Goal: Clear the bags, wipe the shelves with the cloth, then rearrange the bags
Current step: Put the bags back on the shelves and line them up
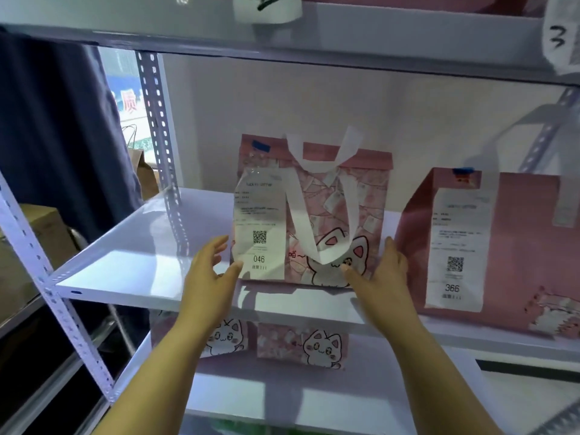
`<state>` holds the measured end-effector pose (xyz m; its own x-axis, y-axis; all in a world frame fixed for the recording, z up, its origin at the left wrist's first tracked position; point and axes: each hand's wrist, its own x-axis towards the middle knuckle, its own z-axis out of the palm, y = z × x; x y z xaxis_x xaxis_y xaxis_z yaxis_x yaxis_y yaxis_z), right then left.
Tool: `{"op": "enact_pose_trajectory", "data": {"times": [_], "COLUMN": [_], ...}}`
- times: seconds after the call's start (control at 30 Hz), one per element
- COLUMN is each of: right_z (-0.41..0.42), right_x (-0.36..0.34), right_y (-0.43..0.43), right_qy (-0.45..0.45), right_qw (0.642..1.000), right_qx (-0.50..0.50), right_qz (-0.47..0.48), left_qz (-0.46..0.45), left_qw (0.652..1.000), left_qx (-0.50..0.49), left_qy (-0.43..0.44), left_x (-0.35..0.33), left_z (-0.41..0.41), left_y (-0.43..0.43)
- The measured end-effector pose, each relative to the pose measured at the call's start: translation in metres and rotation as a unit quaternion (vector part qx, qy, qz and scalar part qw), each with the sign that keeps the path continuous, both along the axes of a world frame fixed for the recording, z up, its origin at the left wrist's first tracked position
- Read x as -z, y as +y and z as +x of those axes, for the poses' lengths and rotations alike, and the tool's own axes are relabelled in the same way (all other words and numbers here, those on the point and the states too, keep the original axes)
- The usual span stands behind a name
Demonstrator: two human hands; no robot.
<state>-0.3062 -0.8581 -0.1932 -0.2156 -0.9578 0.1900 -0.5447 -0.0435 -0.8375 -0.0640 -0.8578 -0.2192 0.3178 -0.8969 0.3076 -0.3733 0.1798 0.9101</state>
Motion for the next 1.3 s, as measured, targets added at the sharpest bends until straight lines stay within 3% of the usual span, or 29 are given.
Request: {"op": "enact_pose_trajectory", "data": {"times": [0.1, 0.57, 0.7, 0.83, 1.03, 1.3], "right_z": [0.003, 0.015, 0.015, 0.021, 0.030, 0.034], "right_x": [0.004, 0.008, 0.003, 0.004, 0.022, 0.062], "right_y": [-0.001, 0.013, 0.024, 0.046, 0.077, 0.106], "right_qy": [-0.061, -0.076, -0.042, -0.075, -0.065, -0.060], "right_qw": [0.998, 0.997, 0.994, 0.982, 0.978, 0.993], "right_qx": [-0.019, 0.023, 0.081, 0.100, 0.065, -0.036], "right_qz": [0.011, -0.024, -0.066, -0.144, -0.185, -0.100], "left_qz": [-0.006, -0.014, -0.026, -0.035, -0.023, 0.025], "left_qw": [0.999, 0.996, 0.998, 0.998, 0.997, 0.998], "left_qx": [0.043, 0.082, 0.048, 0.031, 0.035, -0.018], "left_qy": [0.004, 0.017, 0.026, 0.046, 0.060, 0.050], "left_x": [0.000, -0.005, -0.005, -0.004, 0.010, 0.052], "left_z": [0.003, 0.016, 0.023, 0.028, 0.031, 0.032], "left_y": [-0.004, 0.000, 0.005, 0.021, 0.052, 0.114]}}
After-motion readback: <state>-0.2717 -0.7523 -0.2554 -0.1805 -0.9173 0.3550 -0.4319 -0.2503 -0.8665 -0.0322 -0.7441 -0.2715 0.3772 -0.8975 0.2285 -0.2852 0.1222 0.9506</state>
